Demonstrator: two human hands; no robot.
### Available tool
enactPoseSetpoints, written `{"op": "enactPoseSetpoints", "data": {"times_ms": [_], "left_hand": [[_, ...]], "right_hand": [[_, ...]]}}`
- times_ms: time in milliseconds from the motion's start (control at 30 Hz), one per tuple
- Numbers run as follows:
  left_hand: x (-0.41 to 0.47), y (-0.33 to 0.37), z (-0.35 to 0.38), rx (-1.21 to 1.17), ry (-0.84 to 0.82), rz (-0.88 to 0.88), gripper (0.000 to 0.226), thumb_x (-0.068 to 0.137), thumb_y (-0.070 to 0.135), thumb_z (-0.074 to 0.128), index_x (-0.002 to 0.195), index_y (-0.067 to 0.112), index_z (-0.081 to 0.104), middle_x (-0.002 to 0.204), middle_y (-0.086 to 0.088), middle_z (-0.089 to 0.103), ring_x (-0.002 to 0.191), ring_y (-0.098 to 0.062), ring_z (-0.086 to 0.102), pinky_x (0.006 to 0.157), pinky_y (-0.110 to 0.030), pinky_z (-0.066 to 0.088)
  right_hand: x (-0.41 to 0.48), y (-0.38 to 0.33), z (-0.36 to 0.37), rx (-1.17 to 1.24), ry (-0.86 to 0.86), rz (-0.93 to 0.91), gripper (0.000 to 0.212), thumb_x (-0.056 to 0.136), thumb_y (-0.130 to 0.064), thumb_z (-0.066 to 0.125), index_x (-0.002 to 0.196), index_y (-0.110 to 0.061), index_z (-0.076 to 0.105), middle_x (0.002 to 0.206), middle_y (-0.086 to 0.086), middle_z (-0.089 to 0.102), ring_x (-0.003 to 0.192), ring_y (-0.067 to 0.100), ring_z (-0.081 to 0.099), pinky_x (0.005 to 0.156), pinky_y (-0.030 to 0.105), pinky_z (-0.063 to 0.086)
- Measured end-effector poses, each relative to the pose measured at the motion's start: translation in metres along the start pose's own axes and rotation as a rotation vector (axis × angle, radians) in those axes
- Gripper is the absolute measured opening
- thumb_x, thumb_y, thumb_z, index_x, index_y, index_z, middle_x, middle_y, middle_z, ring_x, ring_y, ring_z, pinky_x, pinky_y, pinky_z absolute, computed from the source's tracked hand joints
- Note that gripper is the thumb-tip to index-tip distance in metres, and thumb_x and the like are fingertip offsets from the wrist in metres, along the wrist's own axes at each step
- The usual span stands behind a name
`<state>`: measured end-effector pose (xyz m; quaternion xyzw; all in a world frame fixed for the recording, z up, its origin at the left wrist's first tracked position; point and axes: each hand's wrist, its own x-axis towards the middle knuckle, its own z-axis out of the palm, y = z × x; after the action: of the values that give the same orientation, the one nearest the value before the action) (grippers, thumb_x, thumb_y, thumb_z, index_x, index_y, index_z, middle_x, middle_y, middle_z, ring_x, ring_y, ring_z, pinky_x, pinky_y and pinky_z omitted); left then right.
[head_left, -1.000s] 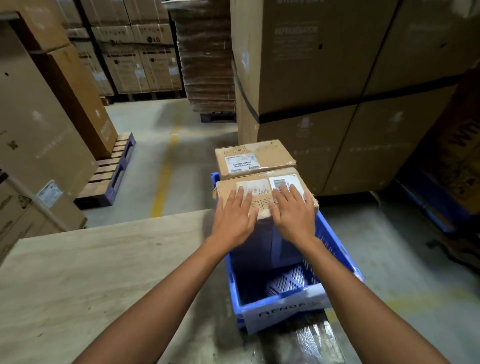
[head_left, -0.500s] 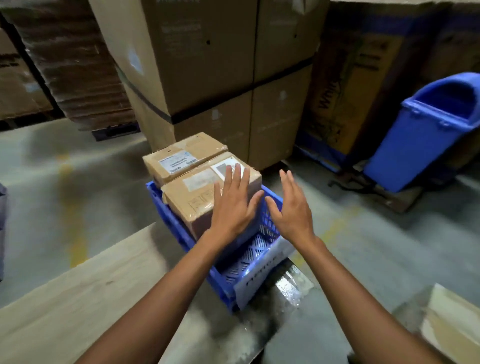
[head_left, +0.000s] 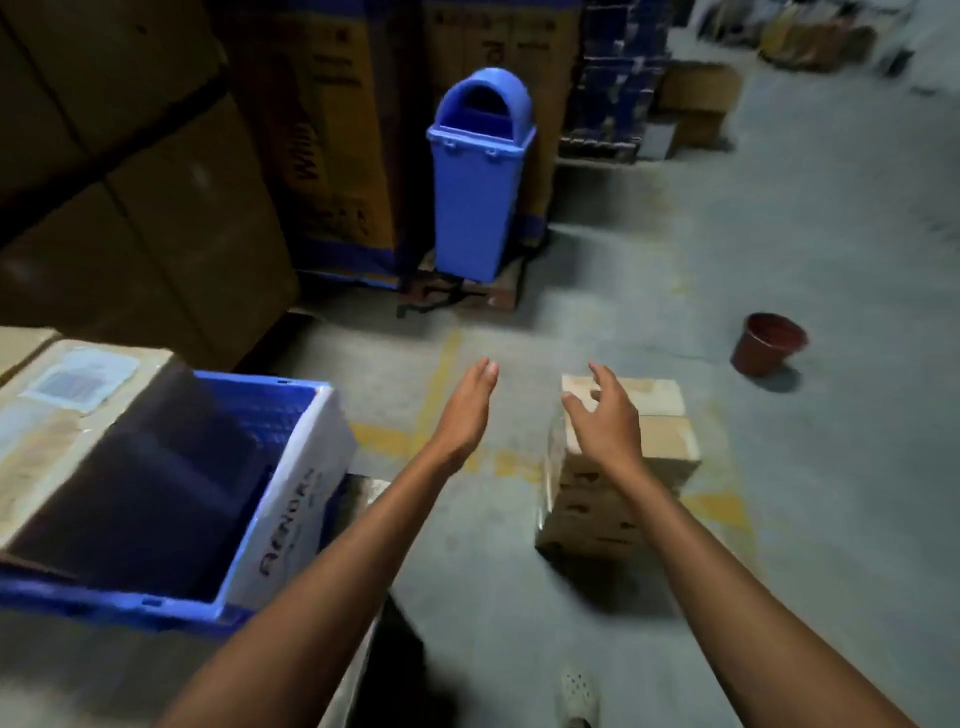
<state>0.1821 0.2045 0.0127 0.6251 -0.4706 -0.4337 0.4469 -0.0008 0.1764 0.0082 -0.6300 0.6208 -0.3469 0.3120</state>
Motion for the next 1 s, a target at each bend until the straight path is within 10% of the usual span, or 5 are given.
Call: {"op": "enactPoseSetpoints", "data": {"times_ms": [300,567,767,1000], "left_hand": [[0.087,-0.029,0.13,-0.536,-0.021,-0.448,0.078,0.099,0.069,0.015,0.155,0.018,0.034,0.162,-0.009,0.03,0.151,-0.023,0.024,0.121,-0.055,0.014],[0.185,-0.092,0.216,-0.394,0.058,-0.601,0.082,0.098,0.071,0.01,0.157,0.018,0.029,0.164,-0.002,0.025,0.152,-0.018,0.018,0.122,-0.051,0.008],[0.216,-0.145,0.256,-0.252,0.126,-0.702,0.08,0.1,0.068,0.013,0.159,0.015,0.022,0.166,-0.004,0.016,0.153,-0.019,0.014,0.122,-0.048,0.008],[0.23,-0.182,0.277,-0.261,0.064,-0.782,0.072,0.107,0.05,0.008,0.149,-0.002,0.037,0.156,-0.011,0.038,0.147,-0.022,0.029,0.112,-0.029,0.019]], "right_hand": [[0.069,0.137,-0.102,0.608,-0.016,0.509,0.055,0.107,-0.045,0.038,0.156,-0.02,0.033,0.16,0.002,0.037,0.143,0.024,0.039,0.114,0.051,0.035],[0.174,0.258,-0.115,0.597,-0.114,0.731,0.064,0.106,-0.057,0.027,0.158,-0.019,0.03,0.16,0.0,0.035,0.145,0.021,0.035,0.118,0.05,0.028],[0.217,0.342,-0.087,0.47,-0.171,0.857,0.059,0.109,-0.051,0.02,0.147,-0.016,0.048,0.133,0.003,0.057,0.116,0.014,0.049,0.095,0.032,0.034],[0.241,0.461,-0.029,0.556,-0.237,0.985,0.094,0.073,-0.067,0.075,0.147,-0.019,0.044,0.148,-0.002,0.049,0.132,0.021,0.049,0.111,0.041,0.036]]}}
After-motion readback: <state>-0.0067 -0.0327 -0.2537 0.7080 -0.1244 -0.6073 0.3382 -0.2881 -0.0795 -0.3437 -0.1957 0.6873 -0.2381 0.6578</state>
